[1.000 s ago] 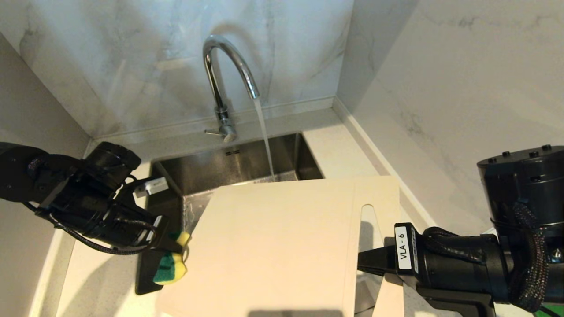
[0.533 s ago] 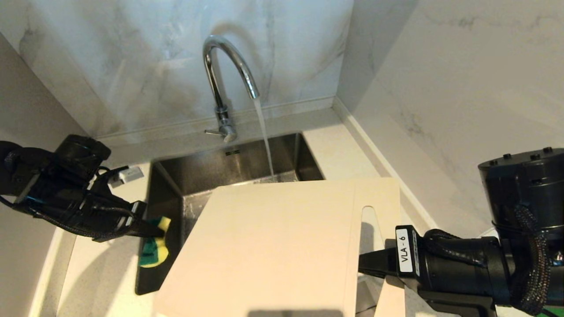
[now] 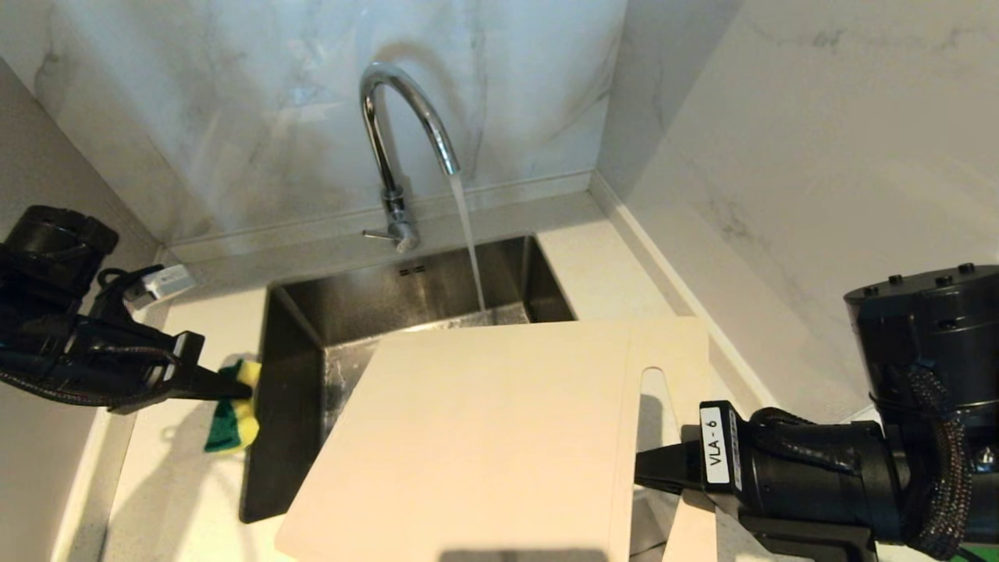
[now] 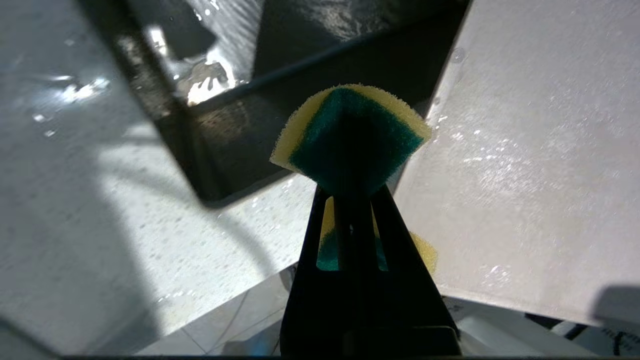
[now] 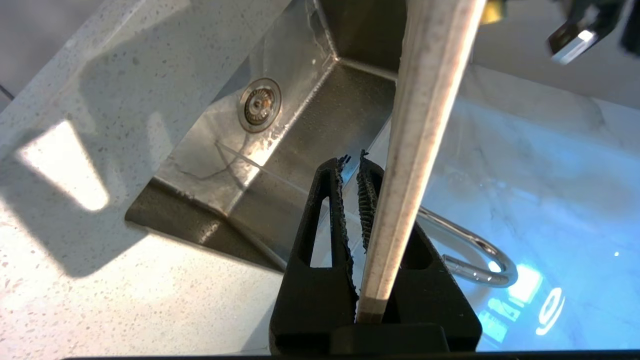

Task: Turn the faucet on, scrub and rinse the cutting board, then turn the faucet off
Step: Put down the cleaning cloth

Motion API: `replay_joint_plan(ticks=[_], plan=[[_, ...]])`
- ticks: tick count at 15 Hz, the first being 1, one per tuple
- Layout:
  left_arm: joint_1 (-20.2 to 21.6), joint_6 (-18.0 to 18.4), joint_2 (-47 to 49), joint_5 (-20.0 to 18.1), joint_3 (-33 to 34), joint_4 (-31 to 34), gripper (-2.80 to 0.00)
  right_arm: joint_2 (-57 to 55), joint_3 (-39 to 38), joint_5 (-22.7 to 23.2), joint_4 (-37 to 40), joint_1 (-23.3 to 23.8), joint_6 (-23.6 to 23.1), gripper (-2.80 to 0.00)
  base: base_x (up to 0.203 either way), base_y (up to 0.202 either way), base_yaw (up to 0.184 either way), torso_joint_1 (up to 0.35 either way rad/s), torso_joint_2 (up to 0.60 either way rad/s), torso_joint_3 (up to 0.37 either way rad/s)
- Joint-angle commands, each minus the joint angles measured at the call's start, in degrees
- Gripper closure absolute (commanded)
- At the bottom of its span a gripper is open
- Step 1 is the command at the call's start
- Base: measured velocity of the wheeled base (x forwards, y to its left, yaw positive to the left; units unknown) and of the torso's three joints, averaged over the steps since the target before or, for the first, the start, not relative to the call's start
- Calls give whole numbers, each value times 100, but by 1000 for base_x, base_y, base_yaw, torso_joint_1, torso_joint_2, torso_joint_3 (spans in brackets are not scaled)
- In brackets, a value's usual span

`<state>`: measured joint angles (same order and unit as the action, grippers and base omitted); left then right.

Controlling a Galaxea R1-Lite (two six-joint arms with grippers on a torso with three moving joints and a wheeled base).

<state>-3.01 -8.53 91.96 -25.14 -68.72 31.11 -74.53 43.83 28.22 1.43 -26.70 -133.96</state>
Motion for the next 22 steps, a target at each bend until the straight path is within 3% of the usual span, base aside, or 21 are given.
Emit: replay_joint_plan(ticks=[1,5,9,11,15,18,22], plan=[[184,359,-374,-1,222,76,0,-50,18,17,-11,-2,-77,0,0,0,0,0,0,0],[195,522,-748,350,363,79,0,-105,21,17,-28,-2,-51,0,0,0,0,0,0,0],[202,689,-1175,1169,820,-118,0,-88,79,22,-28,13,-2,0,0,0,0,0,0,0],[325,995,-1179,1631,1162,-300,0,-79,202,26,-21,7,55,0,0,0,0,0,0,0],[1040,1590,-1153,1686,2010,-702,0,-88,220,26,-28,7,90,0,0,0,0,0,0,0],[1119,1978,-691,1691,2503,-1244,0,-88,241,34,-20,7,90,0,0,0,0,0,0,0],[1109,2026,-375,1674,2860,-1634,0,-88,249,34,-28,10,93,0,0,0,0,0,0,0]])
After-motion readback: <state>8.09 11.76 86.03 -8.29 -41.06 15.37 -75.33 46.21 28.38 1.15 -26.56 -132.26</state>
